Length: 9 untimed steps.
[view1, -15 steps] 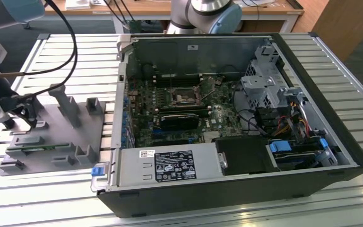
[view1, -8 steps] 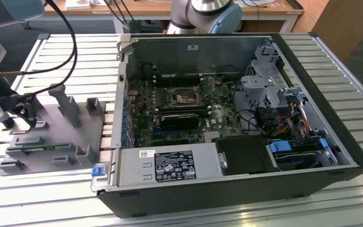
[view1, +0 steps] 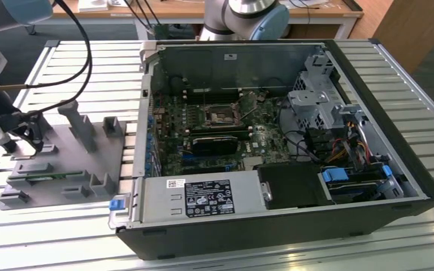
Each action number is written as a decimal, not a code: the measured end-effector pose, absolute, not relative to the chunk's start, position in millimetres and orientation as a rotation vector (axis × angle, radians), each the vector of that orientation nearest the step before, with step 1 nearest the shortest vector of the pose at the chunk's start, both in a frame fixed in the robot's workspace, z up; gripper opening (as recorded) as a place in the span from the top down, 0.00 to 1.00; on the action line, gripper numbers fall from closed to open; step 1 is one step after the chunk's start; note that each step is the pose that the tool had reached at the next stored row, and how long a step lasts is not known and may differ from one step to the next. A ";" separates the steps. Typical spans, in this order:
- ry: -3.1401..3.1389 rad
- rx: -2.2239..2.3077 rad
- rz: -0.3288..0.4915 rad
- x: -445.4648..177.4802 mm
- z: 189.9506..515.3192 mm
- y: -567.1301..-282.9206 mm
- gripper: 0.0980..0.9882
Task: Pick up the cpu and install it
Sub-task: 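Pick up the cpu and move it towards the insertion slot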
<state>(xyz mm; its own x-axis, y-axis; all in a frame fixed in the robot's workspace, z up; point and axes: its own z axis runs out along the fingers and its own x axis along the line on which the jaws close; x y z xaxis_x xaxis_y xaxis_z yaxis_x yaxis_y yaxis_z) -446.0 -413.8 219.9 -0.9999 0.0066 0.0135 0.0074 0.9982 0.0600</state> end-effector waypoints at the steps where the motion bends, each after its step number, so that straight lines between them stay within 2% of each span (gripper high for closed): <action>1: -3.127 -0.011 -0.094 -446.0 220.0 -413.8 0.51; 9: -3.127 -0.011 -0.094 -446.0 223.4 -413.8 0.51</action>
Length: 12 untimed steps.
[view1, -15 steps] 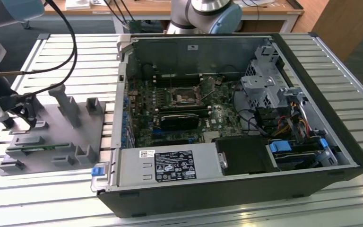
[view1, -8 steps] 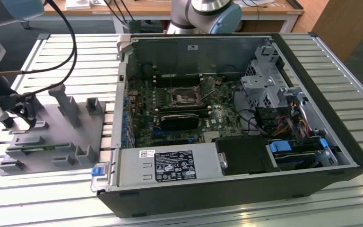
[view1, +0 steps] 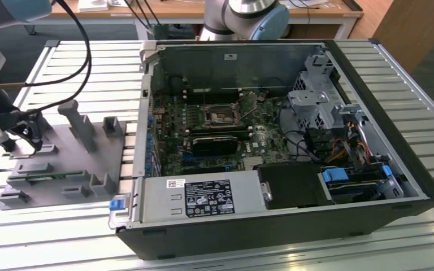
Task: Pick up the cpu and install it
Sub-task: 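Pick up the cpu and move it towards the insertion slot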
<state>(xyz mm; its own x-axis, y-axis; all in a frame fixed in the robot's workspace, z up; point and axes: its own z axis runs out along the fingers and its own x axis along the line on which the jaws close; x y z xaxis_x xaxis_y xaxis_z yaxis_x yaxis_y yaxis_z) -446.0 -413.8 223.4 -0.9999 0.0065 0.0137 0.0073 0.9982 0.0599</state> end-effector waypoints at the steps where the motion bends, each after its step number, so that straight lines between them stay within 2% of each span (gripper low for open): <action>1: -3.127 -0.011 -0.094 -446.0 223.7 -413.8 0.51; 12: -3.127 -0.011 -0.094 -446.0 227.9 -413.8 0.51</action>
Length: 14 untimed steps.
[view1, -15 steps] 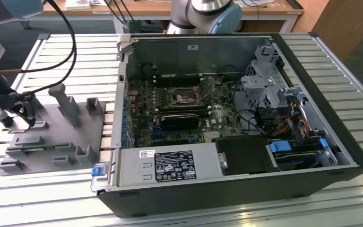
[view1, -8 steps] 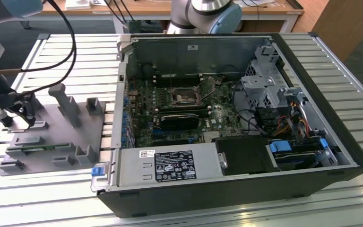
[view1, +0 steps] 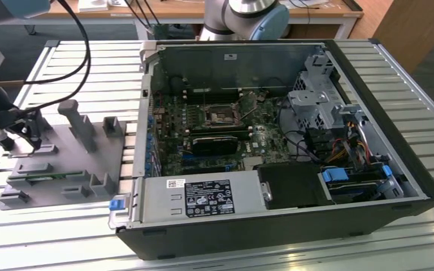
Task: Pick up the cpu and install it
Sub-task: 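Pick up the cpu and move it towards the insertion slot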
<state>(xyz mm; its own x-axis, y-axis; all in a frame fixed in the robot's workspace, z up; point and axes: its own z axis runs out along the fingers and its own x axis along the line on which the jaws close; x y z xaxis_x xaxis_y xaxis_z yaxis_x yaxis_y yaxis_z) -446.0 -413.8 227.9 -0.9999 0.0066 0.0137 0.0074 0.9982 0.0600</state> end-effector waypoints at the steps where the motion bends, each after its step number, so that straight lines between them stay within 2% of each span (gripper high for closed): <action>1: -3.127 -0.011 -0.094 -446.0 228.7 -413.8 0.51; 14: -3.127 -0.011 -0.094 -446.0 237.1 -413.8 0.51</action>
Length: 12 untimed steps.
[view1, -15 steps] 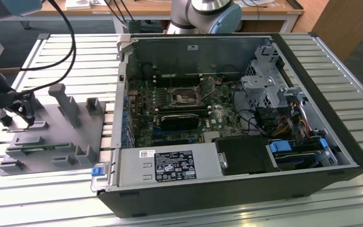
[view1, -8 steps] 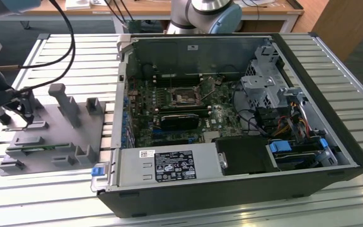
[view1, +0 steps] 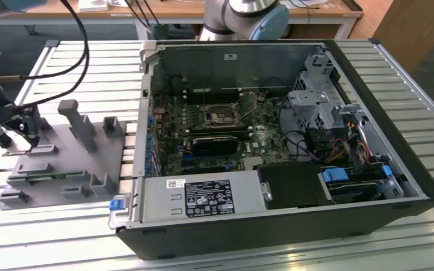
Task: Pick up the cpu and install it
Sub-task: 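Pick up the cpu and move it towards the insertion slot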
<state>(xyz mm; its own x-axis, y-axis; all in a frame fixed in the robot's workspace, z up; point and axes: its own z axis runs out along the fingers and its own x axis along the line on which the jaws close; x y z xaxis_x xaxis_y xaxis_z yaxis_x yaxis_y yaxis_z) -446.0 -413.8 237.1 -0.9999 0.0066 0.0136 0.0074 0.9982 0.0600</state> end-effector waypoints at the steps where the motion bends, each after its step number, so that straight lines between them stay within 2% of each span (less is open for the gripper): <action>1: -3.127 -0.011 -0.094 -446.0 237.9 -413.8 0.51; 12: -3.127 -0.011 -0.094 -446.0 249.7 -413.8 0.51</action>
<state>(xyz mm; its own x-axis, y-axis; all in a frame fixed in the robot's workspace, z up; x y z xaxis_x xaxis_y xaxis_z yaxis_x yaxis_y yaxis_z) -446.0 -413.8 249.7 -0.9999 0.0066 0.0136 0.0074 0.9982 0.0600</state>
